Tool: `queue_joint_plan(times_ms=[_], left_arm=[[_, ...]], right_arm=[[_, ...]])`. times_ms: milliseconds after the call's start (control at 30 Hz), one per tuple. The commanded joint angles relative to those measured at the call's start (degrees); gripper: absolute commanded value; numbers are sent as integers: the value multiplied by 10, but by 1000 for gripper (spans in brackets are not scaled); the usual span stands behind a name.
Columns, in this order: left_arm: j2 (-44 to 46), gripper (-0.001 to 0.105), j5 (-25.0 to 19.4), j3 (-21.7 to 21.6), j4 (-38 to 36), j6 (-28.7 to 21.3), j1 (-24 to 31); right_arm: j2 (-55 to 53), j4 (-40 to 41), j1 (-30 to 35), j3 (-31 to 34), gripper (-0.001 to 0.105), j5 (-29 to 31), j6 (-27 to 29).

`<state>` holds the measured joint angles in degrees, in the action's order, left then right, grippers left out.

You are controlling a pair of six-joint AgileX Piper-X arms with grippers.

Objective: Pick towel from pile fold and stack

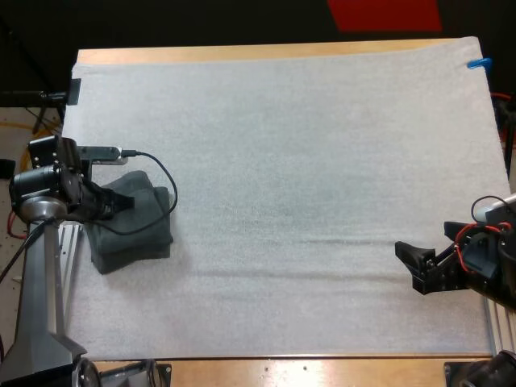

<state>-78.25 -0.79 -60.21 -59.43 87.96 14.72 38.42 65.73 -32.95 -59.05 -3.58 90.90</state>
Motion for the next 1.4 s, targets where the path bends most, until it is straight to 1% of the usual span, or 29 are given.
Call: queue_joint_plan(times_ms=[0,33,167,267,333,433,533,633,733,833,900,933,1033,1233,1367], left_arm=[[5,40,17,-3,0,1,0],[5,40,27,-3,0,1,0],[5,40,29,5,2,1,0],[5,40,29,30,23,5,0],[5,40,29,63,54,5,0],[-3,40,29,95,73,7,0],[-20,40,27,113,74,10,0],[-43,40,27,121,69,13,0],[-62,40,27,121,64,22,0],[-61,40,32,118,64,22,-2],[-54,40,46,110,63,22,-6],[-46,40,58,102,61,22,-10],[-18,40,61,76,60,20,-26],[49,40,39,32,70,13,-68],[89,40,39,21,76,12,-103]], right_arm=[[1,-6,0,-3,79,1,4],[1,-6,0,-3,79,1,4],[1,-6,0,-3,79,1,3],[1,-6,0,-3,79,1,3],[1,-8,0,-3,79,1,3],[1,-7,0,-3,79,1,3],[1,-7,0,-3,79,1,4],[1,-7,0,-3,79,1,4],[1,-7,0,-3,79,1,4],[1,-7,0,-3,79,1,4],[1,-7,0,-3,79,1,4],[1,-7,0,-3,79,1,4],[1,-7,0,-3,79,1,4],[1,-7,0,-3,79,-5,4],[1,-9,0,-3,79,-20,4]])
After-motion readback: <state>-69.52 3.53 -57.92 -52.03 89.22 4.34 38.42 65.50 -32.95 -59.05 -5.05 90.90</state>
